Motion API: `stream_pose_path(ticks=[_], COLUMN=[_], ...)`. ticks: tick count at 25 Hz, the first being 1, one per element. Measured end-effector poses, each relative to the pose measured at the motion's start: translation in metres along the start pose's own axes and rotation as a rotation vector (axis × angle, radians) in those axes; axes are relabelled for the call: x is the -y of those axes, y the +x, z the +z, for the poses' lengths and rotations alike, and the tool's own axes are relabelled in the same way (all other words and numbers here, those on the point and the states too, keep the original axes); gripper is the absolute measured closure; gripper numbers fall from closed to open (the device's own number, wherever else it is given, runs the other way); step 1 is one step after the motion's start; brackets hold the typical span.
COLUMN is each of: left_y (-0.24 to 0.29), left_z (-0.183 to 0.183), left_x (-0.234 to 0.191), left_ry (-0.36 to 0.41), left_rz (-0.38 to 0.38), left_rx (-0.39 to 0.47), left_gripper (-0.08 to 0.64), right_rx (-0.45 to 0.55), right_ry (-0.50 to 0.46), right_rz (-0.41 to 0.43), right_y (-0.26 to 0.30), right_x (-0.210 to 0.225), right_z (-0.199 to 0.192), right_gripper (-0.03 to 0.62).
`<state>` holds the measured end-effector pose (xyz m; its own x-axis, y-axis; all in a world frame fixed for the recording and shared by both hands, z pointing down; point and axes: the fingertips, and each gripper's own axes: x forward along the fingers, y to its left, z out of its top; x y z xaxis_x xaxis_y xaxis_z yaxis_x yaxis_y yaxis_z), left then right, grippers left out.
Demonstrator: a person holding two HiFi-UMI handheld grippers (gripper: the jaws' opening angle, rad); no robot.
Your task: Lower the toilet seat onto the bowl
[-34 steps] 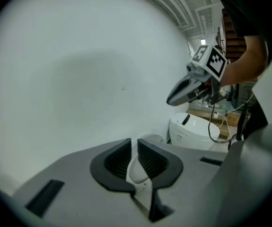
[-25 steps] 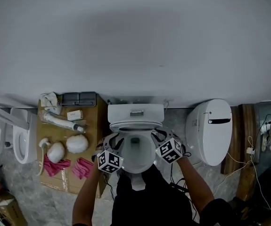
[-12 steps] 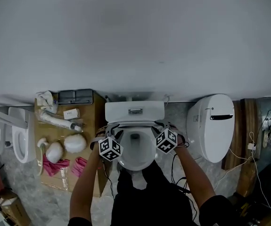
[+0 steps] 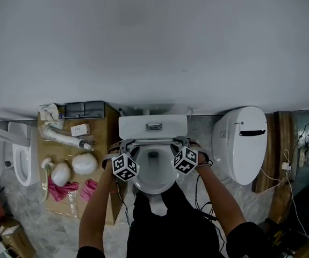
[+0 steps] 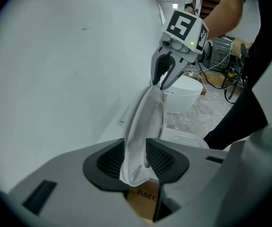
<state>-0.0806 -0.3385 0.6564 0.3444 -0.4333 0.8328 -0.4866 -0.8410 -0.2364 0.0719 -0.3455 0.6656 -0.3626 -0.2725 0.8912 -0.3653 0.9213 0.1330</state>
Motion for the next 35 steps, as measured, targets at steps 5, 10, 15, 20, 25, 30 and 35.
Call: stream_pose_path(ticks=[5, 10, 15, 20, 25, 30, 35], left_y=[0.004, 0.006, 0.003, -0.005, -0.011, -0.017, -0.026], left_z=[-0.005, -0.012, -0.016, -0.021, -0.030, -0.038, -0.050], left_x=[0.005, 0.013, 0.022, 0.040, 0.062, 0.083, 0.111], left_ry=[0.021, 0.047, 0.096, 0.136, 0.218, 0.254, 0.324], left_rz=[-0.032, -0.061, -0.074, -0.097, -0.134, -0.171, -0.160], left_rx=[-0.006, -0.019, -0.025, -0.013, -0.012, -0.017, -0.008], left_gripper=[0.414, 0.447, 0.496, 0.505, 0.509, 0.509, 0.511], right_rx=[-0.010, -0.006, -0.008, -0.024, -0.054, -0.043, -0.072], right_ry=[-0.037, -0.035, -0.049, -0.088, -0.117, -0.096, -0.135], right_rz=[0.013, 0.035, 0.041, 0.065, 0.054, 0.001, -0.009], right_y=[-0.001, -0.004, -0.008, -0.013, -0.016, -0.020, -0.021], right_x=[-0.007, -0.017, -0.026, -0.043, -0.066, -0.085, -0.113], right_z=[-0.001, -0.003, -0.006, -0.014, -0.023, -0.033, -0.045], right_gripper=[0.494, 0.514, 0.520, 0.522, 0.523, 0.523, 0.523])
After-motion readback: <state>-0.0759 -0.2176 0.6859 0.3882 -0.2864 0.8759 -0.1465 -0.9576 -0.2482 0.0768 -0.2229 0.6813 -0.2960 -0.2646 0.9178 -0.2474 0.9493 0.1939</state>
